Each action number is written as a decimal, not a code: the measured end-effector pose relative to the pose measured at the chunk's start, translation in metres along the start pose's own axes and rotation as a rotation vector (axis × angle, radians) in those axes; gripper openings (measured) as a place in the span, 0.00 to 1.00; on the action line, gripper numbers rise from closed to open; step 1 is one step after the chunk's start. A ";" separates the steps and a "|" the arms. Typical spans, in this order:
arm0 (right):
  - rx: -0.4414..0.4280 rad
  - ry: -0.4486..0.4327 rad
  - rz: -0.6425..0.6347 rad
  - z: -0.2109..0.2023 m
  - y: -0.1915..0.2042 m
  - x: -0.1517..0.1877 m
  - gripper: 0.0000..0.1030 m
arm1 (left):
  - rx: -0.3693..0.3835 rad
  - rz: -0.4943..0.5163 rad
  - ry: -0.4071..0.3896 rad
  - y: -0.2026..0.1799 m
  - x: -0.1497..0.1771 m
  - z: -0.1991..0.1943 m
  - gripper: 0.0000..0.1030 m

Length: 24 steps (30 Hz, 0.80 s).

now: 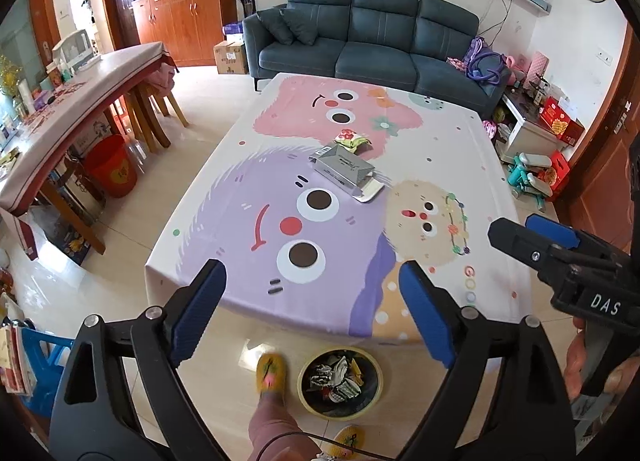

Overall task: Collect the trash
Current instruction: 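Raise both tools back over the table, then grasp the silver EARPLUGS box with the right tool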

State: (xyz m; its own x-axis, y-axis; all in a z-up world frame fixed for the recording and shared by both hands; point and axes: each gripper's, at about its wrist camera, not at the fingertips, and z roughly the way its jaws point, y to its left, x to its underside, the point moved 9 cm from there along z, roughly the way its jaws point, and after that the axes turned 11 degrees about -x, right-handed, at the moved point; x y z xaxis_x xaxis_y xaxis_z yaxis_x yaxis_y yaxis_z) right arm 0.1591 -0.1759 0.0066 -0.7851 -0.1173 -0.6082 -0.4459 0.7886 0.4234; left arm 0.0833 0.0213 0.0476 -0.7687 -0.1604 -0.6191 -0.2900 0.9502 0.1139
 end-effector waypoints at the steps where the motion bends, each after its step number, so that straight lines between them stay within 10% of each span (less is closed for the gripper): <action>1: 0.011 0.009 0.000 0.011 -0.005 -0.006 0.88 | 0.005 0.002 0.006 0.000 -0.004 0.011 0.84; 24: 0.191 0.344 -0.109 0.315 -0.090 -0.098 0.95 | 0.099 0.180 0.259 0.024 -0.118 0.313 0.85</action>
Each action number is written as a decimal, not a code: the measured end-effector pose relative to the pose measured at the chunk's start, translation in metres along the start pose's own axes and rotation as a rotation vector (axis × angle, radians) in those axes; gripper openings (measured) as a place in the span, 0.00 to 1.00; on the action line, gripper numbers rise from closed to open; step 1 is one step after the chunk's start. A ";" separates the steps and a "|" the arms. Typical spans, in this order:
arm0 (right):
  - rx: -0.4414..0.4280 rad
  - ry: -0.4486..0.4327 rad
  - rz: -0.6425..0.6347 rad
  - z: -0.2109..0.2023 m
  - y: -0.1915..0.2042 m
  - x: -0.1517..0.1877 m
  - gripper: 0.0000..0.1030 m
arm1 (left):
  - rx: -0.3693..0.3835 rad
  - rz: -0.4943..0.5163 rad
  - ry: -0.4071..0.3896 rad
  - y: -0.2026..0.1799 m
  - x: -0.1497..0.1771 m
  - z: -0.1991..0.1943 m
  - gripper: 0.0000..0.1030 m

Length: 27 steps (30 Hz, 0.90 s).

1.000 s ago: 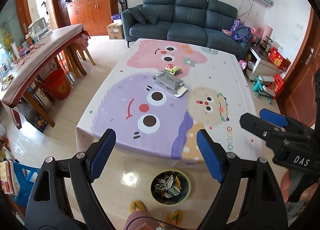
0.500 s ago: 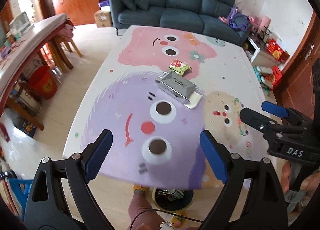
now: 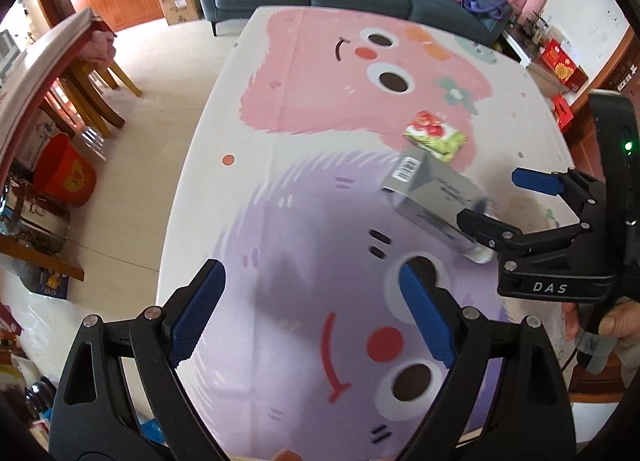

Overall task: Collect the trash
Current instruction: 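Grasp the silver EARPLUGS box with the right tool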

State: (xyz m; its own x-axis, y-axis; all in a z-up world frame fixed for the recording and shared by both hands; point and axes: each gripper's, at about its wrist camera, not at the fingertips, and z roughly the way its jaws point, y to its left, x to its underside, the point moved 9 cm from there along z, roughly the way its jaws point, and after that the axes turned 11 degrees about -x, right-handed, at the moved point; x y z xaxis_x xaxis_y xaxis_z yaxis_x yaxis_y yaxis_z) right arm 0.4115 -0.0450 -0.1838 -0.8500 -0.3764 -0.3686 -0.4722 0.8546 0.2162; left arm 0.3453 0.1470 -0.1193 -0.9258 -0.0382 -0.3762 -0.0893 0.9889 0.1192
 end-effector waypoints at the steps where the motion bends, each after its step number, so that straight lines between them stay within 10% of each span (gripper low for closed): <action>1: -0.001 0.016 -0.009 0.008 -0.001 -0.001 0.95 | 0.003 0.008 0.007 0.002 -0.003 0.007 0.85; 10: 0.007 0.147 -0.031 0.058 -0.004 0.006 0.95 | 0.033 0.054 0.054 0.005 -0.013 0.040 0.85; 27: 0.070 0.074 0.074 0.040 0.004 0.018 0.68 | 0.089 0.135 0.036 -0.022 -0.040 0.043 0.85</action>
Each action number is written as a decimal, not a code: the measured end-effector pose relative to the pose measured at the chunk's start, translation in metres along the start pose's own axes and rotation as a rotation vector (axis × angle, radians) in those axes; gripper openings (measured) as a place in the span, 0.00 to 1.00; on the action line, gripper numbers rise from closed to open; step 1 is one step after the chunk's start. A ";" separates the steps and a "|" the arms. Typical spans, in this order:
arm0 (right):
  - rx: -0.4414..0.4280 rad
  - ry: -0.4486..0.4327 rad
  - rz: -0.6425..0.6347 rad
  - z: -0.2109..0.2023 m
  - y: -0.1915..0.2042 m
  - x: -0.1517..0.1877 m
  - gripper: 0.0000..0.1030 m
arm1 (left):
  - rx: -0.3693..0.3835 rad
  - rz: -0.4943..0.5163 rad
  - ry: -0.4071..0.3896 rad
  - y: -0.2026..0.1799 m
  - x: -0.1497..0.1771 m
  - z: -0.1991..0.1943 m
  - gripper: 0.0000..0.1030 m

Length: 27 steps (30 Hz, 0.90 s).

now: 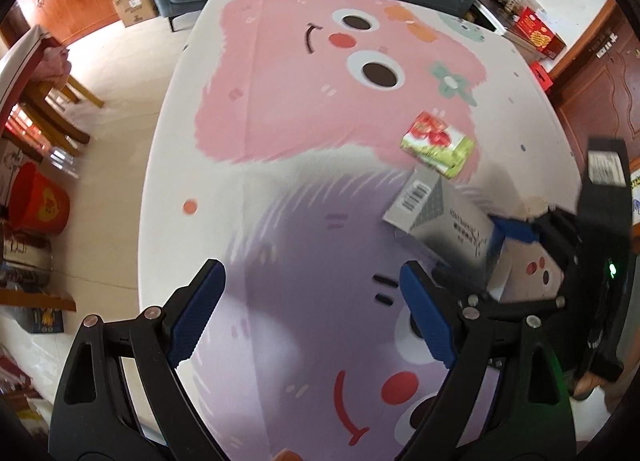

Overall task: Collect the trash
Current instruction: 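Grasp the silver EARPLUGS box with the right tool, then grasp the red-and-green snack bag with the left tool while the right tool holds the box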

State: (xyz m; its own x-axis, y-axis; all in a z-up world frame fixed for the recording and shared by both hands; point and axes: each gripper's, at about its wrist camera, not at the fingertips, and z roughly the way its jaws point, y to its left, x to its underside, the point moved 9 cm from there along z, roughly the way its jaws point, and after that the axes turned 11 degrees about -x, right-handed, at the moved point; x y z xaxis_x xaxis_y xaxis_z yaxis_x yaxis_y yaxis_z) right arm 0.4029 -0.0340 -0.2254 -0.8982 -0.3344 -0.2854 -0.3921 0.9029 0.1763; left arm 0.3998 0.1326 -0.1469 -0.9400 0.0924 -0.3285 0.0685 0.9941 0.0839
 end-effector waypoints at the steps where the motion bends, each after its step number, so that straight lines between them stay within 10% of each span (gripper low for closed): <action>1: -0.004 -0.014 0.036 -0.005 -0.005 0.003 0.68 | 0.007 0.008 -0.006 -0.003 -0.005 -0.001 0.85; 14: 0.032 -0.200 0.361 -0.066 -0.086 0.017 0.67 | 0.125 0.060 -0.011 -0.063 -0.078 0.000 0.85; 27: 0.097 -0.272 0.525 -0.067 -0.162 -0.021 0.67 | 0.040 -0.106 0.159 -0.103 -0.106 0.064 0.85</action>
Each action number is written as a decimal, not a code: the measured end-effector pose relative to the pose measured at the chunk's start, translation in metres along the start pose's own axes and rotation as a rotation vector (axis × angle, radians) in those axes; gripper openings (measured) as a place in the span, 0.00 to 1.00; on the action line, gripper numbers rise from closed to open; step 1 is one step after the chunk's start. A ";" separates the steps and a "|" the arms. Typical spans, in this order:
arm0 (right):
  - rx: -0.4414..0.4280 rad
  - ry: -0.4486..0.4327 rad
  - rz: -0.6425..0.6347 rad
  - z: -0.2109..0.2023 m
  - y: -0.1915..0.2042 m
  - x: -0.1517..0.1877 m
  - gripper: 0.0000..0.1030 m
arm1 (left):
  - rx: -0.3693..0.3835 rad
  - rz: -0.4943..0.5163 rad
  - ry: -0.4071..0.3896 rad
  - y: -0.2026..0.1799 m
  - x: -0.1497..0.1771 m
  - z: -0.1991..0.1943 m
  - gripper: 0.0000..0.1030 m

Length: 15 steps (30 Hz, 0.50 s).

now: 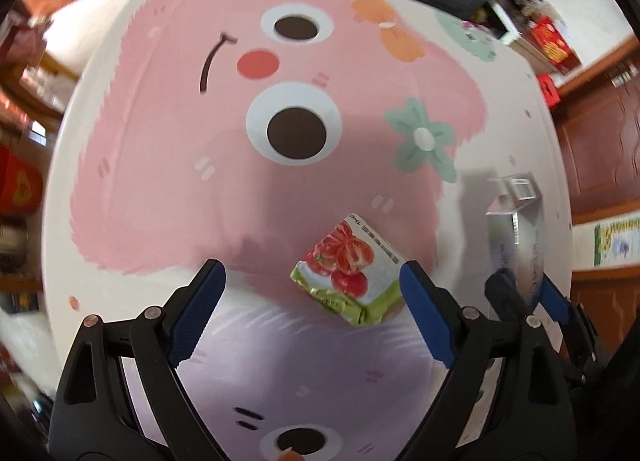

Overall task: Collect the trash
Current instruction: 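Grasp the red-and-green snack bag with the left tool while the right tool holds the box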

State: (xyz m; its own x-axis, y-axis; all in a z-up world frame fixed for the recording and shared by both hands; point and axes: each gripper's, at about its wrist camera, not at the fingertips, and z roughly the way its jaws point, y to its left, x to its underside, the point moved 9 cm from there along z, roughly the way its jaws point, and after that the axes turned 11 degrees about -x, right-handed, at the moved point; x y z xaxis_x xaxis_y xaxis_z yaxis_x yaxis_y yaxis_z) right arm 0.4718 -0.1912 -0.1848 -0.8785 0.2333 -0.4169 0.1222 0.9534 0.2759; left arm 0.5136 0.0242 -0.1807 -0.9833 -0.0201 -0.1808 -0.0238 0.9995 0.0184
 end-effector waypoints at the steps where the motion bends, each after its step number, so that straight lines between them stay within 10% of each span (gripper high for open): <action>1: 0.001 0.000 0.005 0.002 -0.001 -0.002 0.67 | -0.004 -0.023 0.021 0.000 0.000 0.006 0.84; 15: -0.015 0.016 0.052 0.010 -0.015 0.012 0.67 | -0.002 -0.066 0.066 -0.007 0.014 0.017 0.47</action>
State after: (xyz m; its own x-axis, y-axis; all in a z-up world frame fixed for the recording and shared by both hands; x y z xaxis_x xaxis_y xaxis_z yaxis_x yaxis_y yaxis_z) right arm 0.4636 -0.2004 -0.2024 -0.8786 0.2792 -0.3875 0.1610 0.9370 0.3101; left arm 0.5026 0.0170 -0.2001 -0.9894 -0.0872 -0.1164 -0.0891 0.9960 0.0108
